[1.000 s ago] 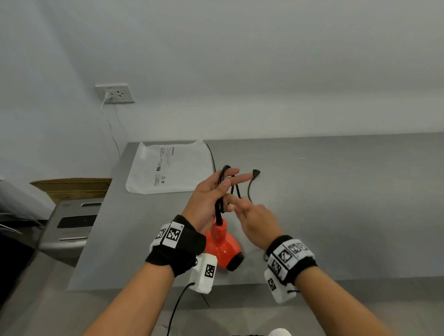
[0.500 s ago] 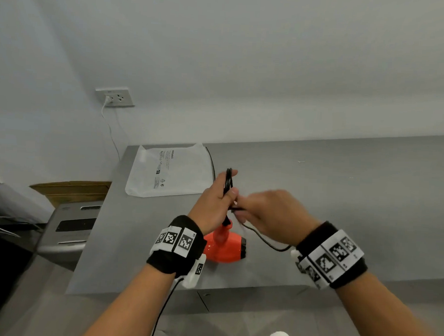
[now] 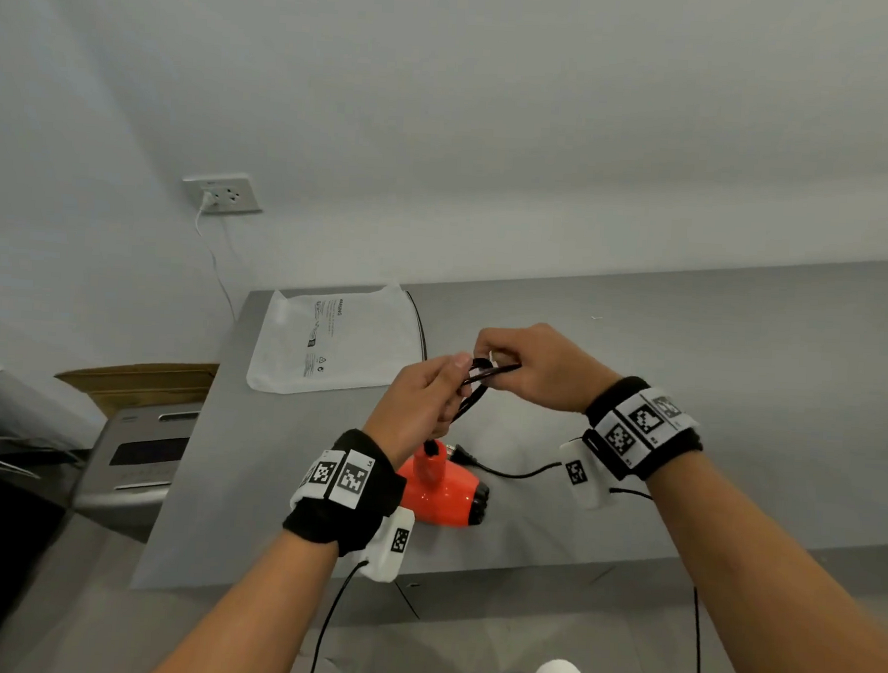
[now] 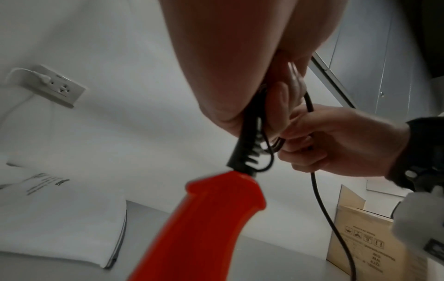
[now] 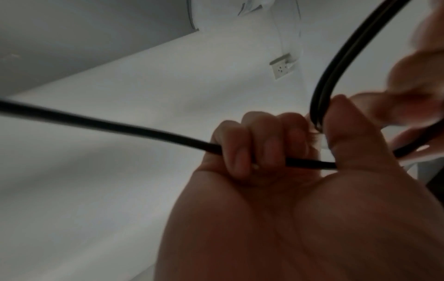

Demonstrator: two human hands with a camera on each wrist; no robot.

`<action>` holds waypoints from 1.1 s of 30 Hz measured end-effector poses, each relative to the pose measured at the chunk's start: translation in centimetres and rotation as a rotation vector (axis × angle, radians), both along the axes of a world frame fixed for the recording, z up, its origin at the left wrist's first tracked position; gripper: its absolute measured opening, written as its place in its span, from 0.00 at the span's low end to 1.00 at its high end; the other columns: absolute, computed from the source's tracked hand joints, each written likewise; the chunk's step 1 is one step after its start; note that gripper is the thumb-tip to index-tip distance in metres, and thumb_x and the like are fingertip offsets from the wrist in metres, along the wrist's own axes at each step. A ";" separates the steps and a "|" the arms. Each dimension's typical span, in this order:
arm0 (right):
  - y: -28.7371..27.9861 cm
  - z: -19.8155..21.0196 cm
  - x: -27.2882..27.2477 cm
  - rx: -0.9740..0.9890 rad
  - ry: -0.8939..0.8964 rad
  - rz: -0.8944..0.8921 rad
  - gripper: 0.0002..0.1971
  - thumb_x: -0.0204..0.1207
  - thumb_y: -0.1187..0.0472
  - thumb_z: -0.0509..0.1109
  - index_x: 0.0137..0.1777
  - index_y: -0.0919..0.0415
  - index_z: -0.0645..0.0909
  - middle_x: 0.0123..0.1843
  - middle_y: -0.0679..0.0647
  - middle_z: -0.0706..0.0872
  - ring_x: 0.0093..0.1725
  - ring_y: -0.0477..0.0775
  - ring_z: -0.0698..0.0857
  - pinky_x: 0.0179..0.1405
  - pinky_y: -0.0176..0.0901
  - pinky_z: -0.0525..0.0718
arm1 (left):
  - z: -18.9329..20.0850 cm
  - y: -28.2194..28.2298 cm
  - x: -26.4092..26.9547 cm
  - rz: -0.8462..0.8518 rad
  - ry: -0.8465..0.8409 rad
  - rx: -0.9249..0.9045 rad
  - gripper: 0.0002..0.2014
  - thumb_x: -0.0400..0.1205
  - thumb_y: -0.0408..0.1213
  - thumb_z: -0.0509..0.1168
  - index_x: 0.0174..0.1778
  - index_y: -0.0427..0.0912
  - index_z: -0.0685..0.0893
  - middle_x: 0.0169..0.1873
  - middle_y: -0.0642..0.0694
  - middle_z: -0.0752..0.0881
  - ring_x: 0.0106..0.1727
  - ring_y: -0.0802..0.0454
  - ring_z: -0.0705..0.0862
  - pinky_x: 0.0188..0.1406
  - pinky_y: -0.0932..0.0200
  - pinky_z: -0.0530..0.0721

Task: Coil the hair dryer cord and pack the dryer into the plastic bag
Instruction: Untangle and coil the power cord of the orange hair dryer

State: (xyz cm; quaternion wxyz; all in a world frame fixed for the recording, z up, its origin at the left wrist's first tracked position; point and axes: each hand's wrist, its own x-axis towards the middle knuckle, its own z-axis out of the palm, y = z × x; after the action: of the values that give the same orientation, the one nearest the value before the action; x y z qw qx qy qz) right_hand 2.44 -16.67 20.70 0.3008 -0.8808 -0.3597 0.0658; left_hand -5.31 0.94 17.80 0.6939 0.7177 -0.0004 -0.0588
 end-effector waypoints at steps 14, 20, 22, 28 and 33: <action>4.0 -10.0 -4.8 0.195 0.266 -0.312 0.14 0.86 0.48 0.58 0.54 0.57 0.78 0.41 0.52 0.88 0.39 0.55 0.86 0.46 0.55 0.86 | -1.3 1.2 0.3 0.010 -0.036 -0.352 0.13 0.88 0.40 0.61 0.54 0.33 0.85 0.38 0.36 0.92 0.28 0.47 0.88 0.29 0.61 0.84; 2.9 -7.4 -7.7 -0.355 -0.011 0.058 0.20 0.90 0.47 0.50 0.51 0.60 0.78 0.36 0.57 0.86 0.32 0.60 0.85 0.37 0.54 0.86 | -1.8 1.5 0.6 0.049 -0.050 -0.222 0.15 0.92 0.33 0.56 0.73 0.39 0.76 0.62 0.39 0.91 0.59 0.38 0.92 0.62 0.53 0.88; 2.3 -5.0 -7.3 -0.388 -0.200 0.141 0.18 0.89 0.50 0.52 0.50 0.60 0.79 0.32 0.52 0.80 0.27 0.57 0.79 0.30 0.49 0.80 | -2.1 1.4 0.7 0.031 -0.044 -0.077 0.15 0.92 0.34 0.55 0.74 0.42 0.76 0.61 0.40 0.91 0.60 0.42 0.91 0.63 0.54 0.87; 0.2 0.7 -3.6 -0.134 -0.409 0.037 0.11 0.78 0.54 0.66 0.59 0.49 0.77 0.38 0.44 0.85 0.33 0.52 0.82 0.31 0.47 0.81 | -0.9 0.4 0.3 -0.059 -0.025 0.155 0.17 0.92 0.50 0.54 0.45 0.52 0.86 0.29 0.46 0.85 0.27 0.43 0.84 0.30 0.56 0.80; 0.1 -0.1 -1.8 -0.009 0.103 -0.023 0.08 0.73 0.53 0.73 0.52 0.46 0.83 0.29 0.44 0.78 0.30 0.43 0.75 0.36 0.40 0.76 | -0.6 -0.3 0.3 -0.009 0.053 -0.028 0.28 0.90 0.53 0.54 0.30 0.43 0.85 0.20 0.50 0.63 0.18 0.56 0.59 0.15 0.65 0.58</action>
State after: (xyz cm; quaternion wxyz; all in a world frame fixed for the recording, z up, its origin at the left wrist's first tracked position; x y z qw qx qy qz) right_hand 0.62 -16.61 20.63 0.3157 -0.8817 -0.3332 0.1089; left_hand -4.97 0.68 17.18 0.7033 0.7061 0.0137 -0.0811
